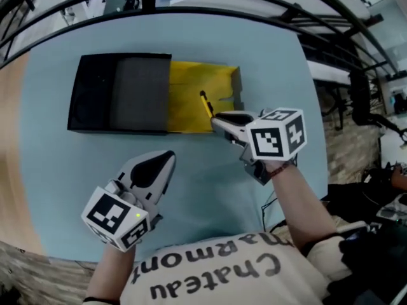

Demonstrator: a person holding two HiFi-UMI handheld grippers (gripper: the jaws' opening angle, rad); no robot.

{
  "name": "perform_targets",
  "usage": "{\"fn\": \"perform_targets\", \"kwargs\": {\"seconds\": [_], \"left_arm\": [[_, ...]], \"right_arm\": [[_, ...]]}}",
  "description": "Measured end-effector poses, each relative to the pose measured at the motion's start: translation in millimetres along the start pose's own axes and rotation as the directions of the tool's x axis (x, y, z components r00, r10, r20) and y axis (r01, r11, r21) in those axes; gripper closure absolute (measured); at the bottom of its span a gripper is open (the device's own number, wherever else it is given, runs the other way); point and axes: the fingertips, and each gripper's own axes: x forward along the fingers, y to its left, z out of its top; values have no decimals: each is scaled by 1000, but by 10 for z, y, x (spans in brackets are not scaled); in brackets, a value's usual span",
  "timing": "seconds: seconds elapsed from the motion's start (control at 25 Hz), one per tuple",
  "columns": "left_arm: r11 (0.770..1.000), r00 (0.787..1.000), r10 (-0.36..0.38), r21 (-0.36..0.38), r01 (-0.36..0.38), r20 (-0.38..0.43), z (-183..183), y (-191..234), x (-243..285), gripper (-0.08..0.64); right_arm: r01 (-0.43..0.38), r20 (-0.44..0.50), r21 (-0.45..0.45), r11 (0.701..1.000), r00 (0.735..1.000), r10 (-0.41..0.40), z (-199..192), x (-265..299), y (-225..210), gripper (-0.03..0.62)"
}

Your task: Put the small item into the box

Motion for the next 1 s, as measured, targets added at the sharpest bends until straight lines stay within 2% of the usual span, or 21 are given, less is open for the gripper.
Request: {"fn": "perform_targets", "kwargs": {"seconds": [0.24, 0.4, 0.48, 0.8, 1.0], "left_arm": [[996, 995, 82, -16, -83, -48, -244, 3, -176, 557], [991, 994, 110, -76, -110, -8, -261, 32, -304, 557], [989, 993, 119, -83, -119, -5, -307, 50, -370, 557], [990, 993, 116, -84, -114, 15, -345, 42, -523, 557], [992, 994, 106, -76, -104, 14, -368, 15, -571, 557]], "right_arm": [[13, -164, -62, 998, 986, -23, -2, 135, -115, 517], [34, -241, -107, 994, 969, -59, -27, 241, -220, 517], [45, -267, -122, 992, 961, -77, -50, 301, -251, 517], [97, -369, -170, 981, 916, -155, -222, 495, -370, 517], [129, -387, -182, 975, 902, -192, -253, 490, -432, 517]]}}
